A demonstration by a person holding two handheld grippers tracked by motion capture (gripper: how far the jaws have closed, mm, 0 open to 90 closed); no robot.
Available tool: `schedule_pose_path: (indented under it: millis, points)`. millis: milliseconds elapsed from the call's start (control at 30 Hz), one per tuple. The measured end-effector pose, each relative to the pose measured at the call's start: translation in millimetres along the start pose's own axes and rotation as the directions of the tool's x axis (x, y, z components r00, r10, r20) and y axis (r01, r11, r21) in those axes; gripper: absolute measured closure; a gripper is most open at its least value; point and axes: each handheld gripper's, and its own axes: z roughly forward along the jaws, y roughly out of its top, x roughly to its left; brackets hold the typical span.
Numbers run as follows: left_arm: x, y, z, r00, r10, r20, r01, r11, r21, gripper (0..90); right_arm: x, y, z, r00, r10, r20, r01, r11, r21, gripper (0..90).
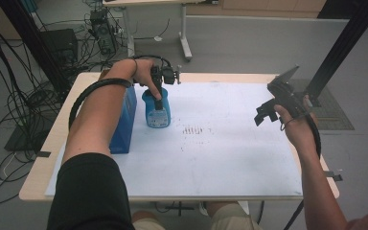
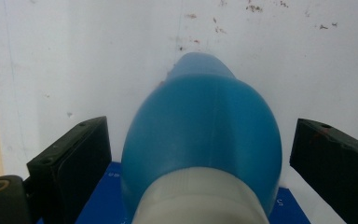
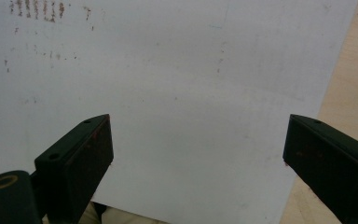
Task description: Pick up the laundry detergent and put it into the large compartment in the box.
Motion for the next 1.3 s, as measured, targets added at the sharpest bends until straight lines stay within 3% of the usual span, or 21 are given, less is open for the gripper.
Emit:
schedule_pose_path:
  millis: [1300]
  points:
    - [-2.0, -0.3, -1.4, 1.0000, 0.002, -0.007, -0.002, 1.0000, -0.006, 5.8, 2.5, 0.5, 0.6, 1.0000, -0.004, -0.002, 0.004, 1.000, -0.001, 8.2]
